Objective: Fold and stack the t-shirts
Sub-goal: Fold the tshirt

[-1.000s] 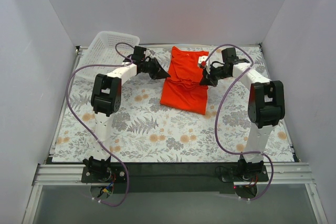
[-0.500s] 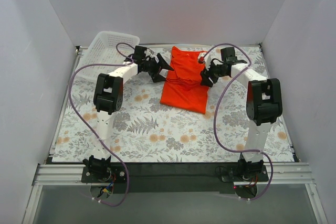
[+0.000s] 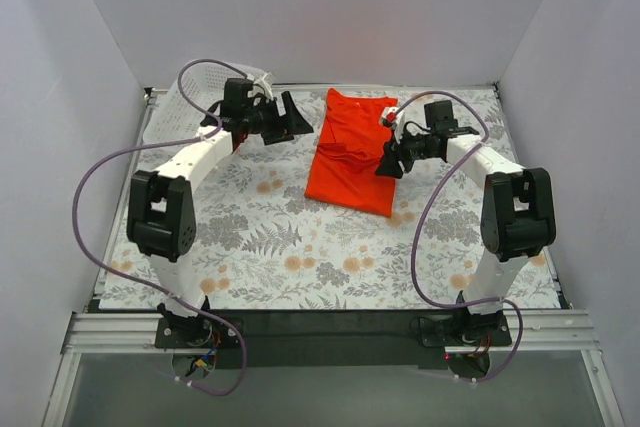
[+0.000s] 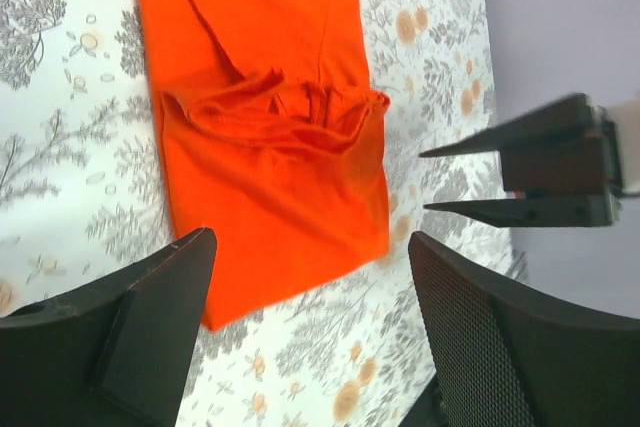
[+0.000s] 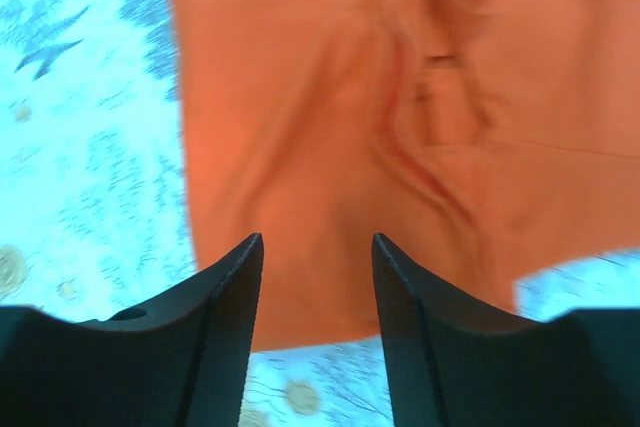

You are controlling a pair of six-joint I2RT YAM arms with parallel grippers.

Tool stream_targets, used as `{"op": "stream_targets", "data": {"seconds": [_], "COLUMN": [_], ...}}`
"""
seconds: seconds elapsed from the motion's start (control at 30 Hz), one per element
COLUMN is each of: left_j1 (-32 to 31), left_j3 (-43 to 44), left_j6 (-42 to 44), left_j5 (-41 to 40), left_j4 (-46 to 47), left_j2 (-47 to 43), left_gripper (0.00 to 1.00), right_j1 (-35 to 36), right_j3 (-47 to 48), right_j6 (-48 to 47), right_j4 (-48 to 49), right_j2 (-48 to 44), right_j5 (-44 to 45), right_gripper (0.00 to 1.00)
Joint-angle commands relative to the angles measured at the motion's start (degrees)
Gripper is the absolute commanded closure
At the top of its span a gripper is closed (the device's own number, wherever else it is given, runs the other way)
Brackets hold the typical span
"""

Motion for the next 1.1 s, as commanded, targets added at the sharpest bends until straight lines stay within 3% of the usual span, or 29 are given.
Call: {"op": "stream_targets", "data": {"seconds": [0.0,0.1,0.23,0.43,0.73,1.0,1.07], "left_j1": [-1.36,-5.21,-9.27,-10.86,-11.3,-11.65,-11.83], "left_j3": [-11.84,-22.47,-28.29,-26.37,-22.33,-20.65,-21.09], "left_j6": [11.32,13.96,10.28,5.18,2.63,1.13,1.3], "left_j5": [-2.56,-6.5,-11.95,-15.91,-18.12,-15.13,-14.25], "left_j4": [1.53,2.06,2.41,4.08,1.18,1.09,1.09], "left_j2": [-10.85,-16.04,-16.23,-11.22,-6.21,-2.16,-2.16], "left_gripper": [0.28,0.28,0.28,0.3,0.36,0.71,0.84], "right_j1": [3.2,5.13,6.71,10.93,12.96,12.96,12.96], "right_j3": [-5.61,-10.1,-15.02,-20.48,-20.84,-21.37,-21.9], "right_j6": [-8.02,-14.45,-17.88,-17.1,-15.6,-15.51,-15.6], "right_j4": [-9.84,-9.85,-8.97,-2.21,1.84,2.37,2.28], "right_j2": [-4.06,-7.49,-11.63,-12.43,-9.09,-8.47,-8.47], "right_j5": [-7.4,-1.43,5.42,16.94,22.14,23.11,23.28], "right_gripper": [0.53,0.46,0.38,0.34,0.38,0.56,0.67]}}
